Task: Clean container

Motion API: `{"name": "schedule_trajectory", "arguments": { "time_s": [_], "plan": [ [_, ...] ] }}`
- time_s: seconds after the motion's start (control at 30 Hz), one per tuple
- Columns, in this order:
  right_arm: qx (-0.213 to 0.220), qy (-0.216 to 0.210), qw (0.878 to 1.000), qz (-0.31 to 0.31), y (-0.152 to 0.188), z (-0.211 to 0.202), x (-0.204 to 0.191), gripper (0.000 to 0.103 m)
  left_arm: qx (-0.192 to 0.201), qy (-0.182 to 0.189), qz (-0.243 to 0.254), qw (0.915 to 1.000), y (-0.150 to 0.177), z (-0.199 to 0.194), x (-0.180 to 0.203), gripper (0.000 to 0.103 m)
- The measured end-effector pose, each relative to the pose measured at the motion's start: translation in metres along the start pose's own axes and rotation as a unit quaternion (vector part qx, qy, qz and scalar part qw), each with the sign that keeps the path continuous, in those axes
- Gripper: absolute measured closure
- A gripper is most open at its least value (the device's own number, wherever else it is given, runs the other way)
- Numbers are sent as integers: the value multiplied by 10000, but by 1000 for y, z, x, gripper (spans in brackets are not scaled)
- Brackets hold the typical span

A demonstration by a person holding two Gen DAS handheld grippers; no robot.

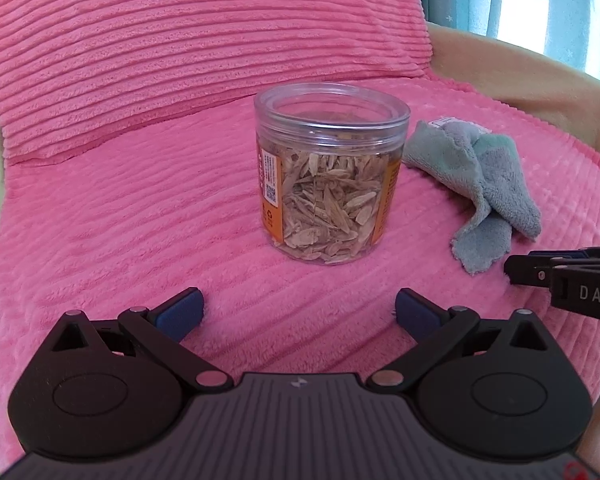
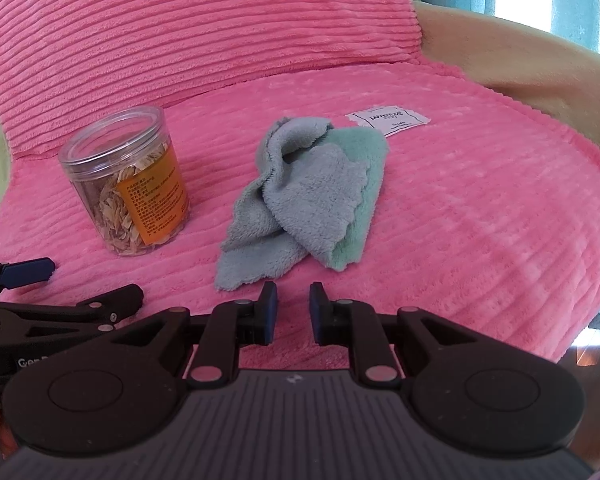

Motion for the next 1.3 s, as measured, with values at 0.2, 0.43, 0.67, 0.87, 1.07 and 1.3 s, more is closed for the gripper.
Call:
{"name": "schedule_trajectory", "arguments": {
  "time_s": [0.2,0.43,0.67,0.87,1.07,1.3],
  "plan": [
    [-2,-34,10000,3,-2,0,0,89,-55,35,-89,9999,-4,9,-2,0],
    [3,-103,9999,14,-4,-3,-1,87,101,45,69,9999,-1,3,0,0],
    [24,-63,10000,13,-1,-1,1,88,202,86,156,9996,14,6,-11,0],
    [25,-58,10000,13,-1,-1,2,88,218,85,196,9995,16,5,-13,0],
    [38,-78,10000,15,0,-2,4,88,213,72,238,9995,16,1,-12,0],
    [465,-55,9989,94,0,-17,13,88,485,82,442,9978,2,-3,-2,0]
  ]
}}
Point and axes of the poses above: each gripper's, at about its wrist camera, not at the fingertips, and z roughly the way its jaws point, x to its right, y to its underside, the point moved 1 cm from there along z, roughly the way its jaws point, and after that the axes turned 4 degrees about -z, right-handed, at the moved point
